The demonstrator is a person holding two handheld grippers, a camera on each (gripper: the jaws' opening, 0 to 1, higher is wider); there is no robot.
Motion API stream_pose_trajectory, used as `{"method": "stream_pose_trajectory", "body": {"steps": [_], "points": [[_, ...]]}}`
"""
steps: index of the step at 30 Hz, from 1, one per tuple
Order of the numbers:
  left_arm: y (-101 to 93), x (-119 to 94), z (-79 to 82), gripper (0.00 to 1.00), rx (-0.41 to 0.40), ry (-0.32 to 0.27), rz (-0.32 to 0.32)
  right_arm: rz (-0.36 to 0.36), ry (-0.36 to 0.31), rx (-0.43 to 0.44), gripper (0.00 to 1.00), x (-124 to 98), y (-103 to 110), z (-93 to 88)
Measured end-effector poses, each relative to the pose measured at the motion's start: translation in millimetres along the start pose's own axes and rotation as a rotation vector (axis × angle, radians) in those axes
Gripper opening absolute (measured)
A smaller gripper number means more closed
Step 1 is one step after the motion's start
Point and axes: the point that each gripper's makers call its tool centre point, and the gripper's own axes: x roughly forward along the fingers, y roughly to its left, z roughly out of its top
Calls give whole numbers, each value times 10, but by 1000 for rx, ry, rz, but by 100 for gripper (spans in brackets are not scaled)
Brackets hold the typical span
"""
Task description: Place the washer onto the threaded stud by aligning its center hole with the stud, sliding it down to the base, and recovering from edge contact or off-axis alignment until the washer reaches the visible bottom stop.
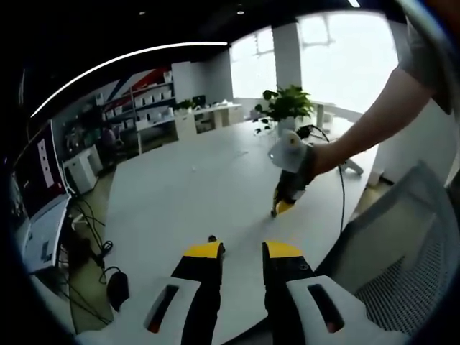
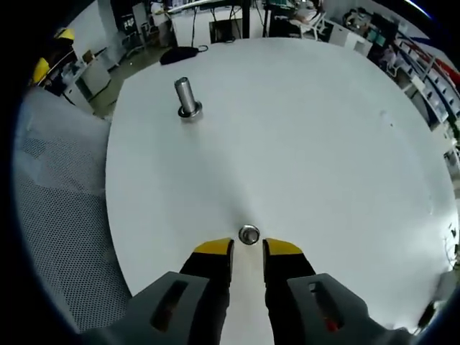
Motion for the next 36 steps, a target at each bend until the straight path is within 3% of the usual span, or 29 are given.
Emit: {"method": "stream_pose_trajectory", "body": {"steps": [6,9,15,24,31,36], "points": [[-58,29,-34,20,26,21,-19,-14,-63,41,18,-200,-19,38],[-63,34,-43,20,31,26,-22,-4,-121,116,18,-309,23,64],[-52,27,-28,20,27,17,-20,-21,-169,172,18,-483,112,-80],[-65,25,-14,20,46,13,-18,-48,-234,236,18,-673,172,-138],[-45,9,18,20,37,-5,-13,-78,-371,296,18,-937,249,57],[-38,-6,50,20,26,-24,-15,-82,-432,317,18,-1104,349,156]]}}
